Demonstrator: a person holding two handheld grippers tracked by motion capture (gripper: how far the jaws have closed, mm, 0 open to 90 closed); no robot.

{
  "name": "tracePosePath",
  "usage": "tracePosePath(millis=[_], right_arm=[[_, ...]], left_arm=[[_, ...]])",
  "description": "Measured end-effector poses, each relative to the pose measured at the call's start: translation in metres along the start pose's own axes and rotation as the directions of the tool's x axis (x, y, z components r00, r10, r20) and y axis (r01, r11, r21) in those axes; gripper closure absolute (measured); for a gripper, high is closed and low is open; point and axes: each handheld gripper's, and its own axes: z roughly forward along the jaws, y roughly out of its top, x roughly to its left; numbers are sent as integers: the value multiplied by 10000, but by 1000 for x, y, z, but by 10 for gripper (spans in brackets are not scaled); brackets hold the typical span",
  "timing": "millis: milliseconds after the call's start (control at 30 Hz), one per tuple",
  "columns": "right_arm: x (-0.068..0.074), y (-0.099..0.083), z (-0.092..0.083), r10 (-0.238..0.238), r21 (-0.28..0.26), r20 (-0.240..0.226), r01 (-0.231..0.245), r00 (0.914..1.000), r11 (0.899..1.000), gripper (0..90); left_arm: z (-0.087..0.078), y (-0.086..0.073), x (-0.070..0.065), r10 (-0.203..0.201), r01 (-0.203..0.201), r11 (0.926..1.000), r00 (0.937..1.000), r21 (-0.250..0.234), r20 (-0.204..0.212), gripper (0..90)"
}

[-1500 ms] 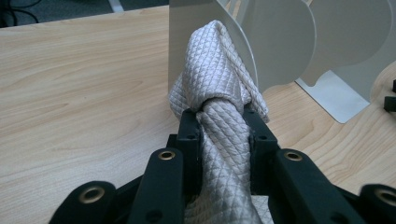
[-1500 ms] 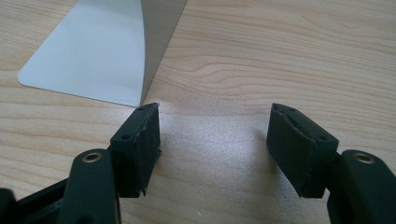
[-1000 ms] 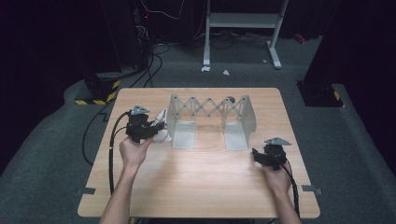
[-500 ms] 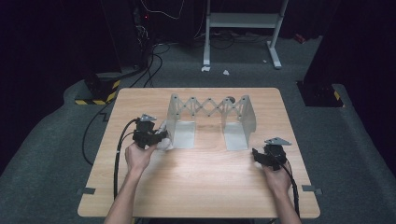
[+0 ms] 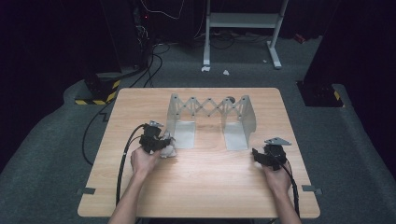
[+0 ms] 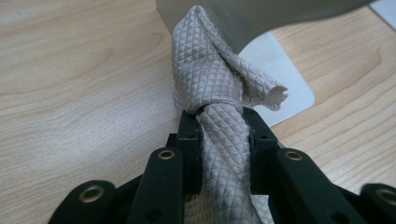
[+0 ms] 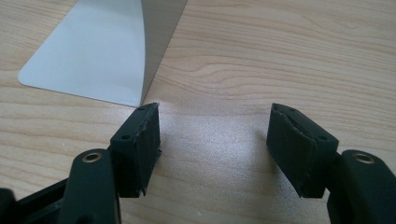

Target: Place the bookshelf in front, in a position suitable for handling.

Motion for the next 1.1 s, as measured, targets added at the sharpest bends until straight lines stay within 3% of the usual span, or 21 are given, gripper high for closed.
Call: tracePosePath(millis=[267,500,600,800,1000,1100], right_arm=[[0,0,0,1,-2,-3,-1,10000,10000,351],[0,0,0,-5,-3,2,5,10000,10000,351],[0,0,0,-4,0,3,4,10000,10000,352],[0,0,0,-9,0,5,9,10000,10000,351],[0,0,0,-7,-1,7,7,10000,10000,351],[0,0,0,-11,-1,7,11,10000,10000,351]], left_arm=[[12,-11,8,-296,280,9981,9992,554,280,723],[13,-8,10,-315,310,9978,9995,587,86,721],[12,-4,11,-285,284,9985,9996,474,3,720],[-1,4,13,-340,342,9991,9994,-239,56,720],[-17,16,14,-51,64,9973,9998,-733,172,719],[-23,20,14,166,-161,9971,9998,-738,62,719]])
